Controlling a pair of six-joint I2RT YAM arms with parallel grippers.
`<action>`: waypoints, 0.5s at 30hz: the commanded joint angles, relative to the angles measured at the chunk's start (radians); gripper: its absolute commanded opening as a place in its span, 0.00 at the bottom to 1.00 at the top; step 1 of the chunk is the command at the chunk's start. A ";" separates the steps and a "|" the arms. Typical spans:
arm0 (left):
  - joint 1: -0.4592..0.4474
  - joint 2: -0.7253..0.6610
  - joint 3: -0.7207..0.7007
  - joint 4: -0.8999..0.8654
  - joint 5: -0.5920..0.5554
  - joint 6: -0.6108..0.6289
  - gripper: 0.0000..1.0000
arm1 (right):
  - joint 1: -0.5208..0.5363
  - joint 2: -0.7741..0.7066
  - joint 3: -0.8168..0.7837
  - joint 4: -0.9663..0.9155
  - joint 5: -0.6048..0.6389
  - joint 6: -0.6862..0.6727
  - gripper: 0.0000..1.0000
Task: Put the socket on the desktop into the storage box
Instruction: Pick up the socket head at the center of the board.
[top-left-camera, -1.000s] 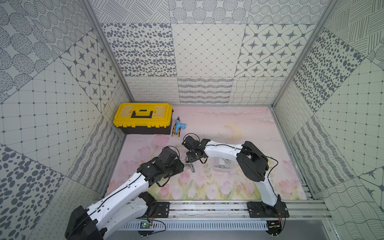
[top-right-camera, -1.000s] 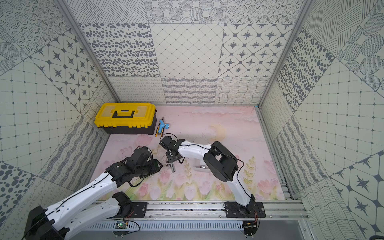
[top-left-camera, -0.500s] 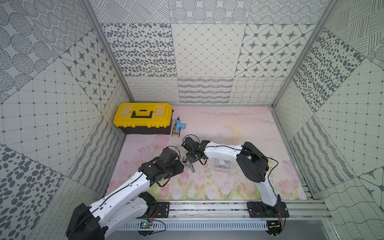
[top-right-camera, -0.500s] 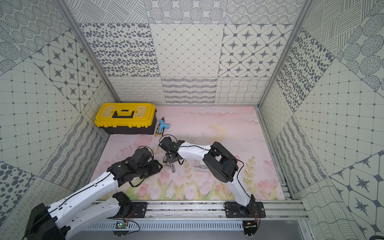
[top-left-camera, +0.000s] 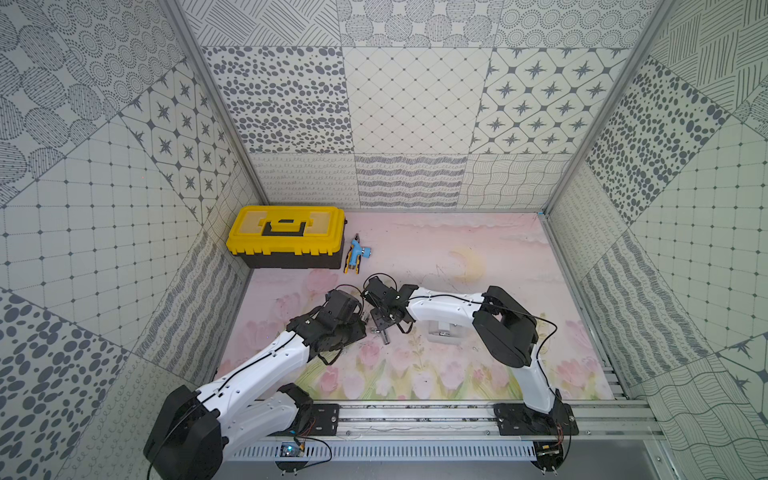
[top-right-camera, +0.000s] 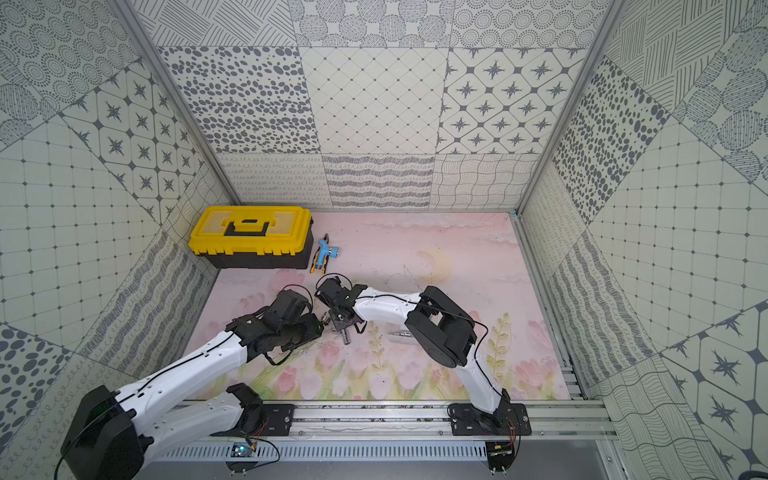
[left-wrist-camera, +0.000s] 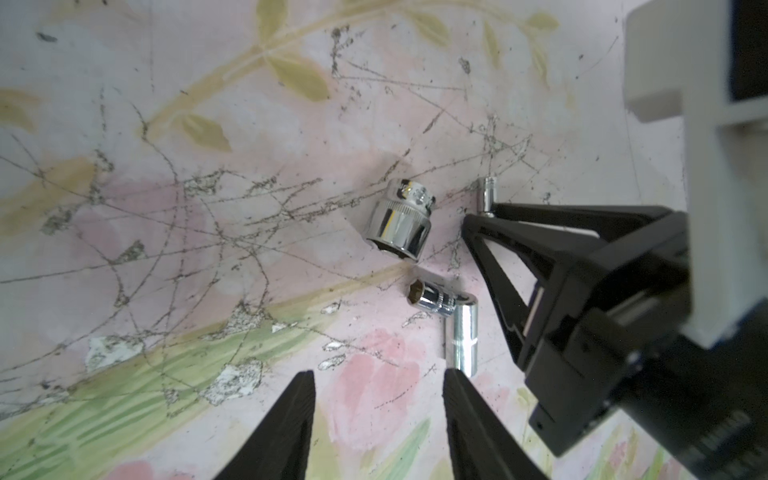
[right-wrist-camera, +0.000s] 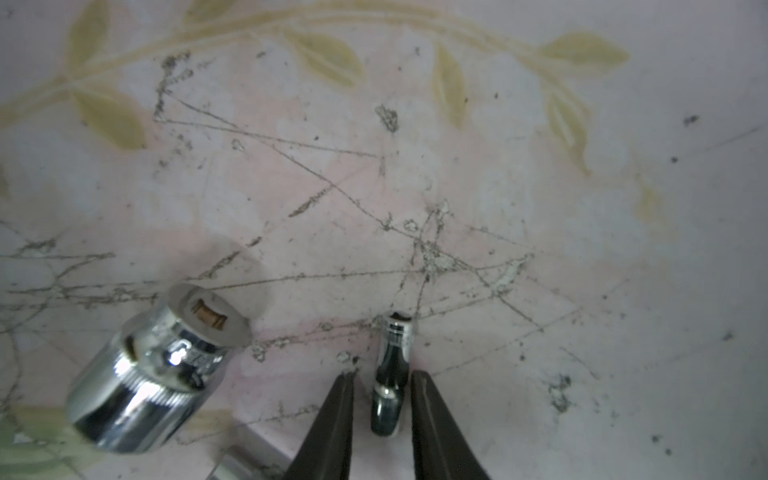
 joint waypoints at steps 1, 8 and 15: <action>0.040 0.054 0.021 0.103 -0.012 0.033 0.55 | 0.005 -0.012 -0.036 -0.039 -0.004 0.018 0.17; 0.110 0.130 0.026 0.183 0.003 0.055 0.55 | 0.005 -0.073 -0.073 -0.037 0.027 0.037 0.00; 0.129 0.186 0.047 0.209 0.010 0.041 0.54 | 0.009 -0.254 -0.187 0.040 0.003 0.067 0.00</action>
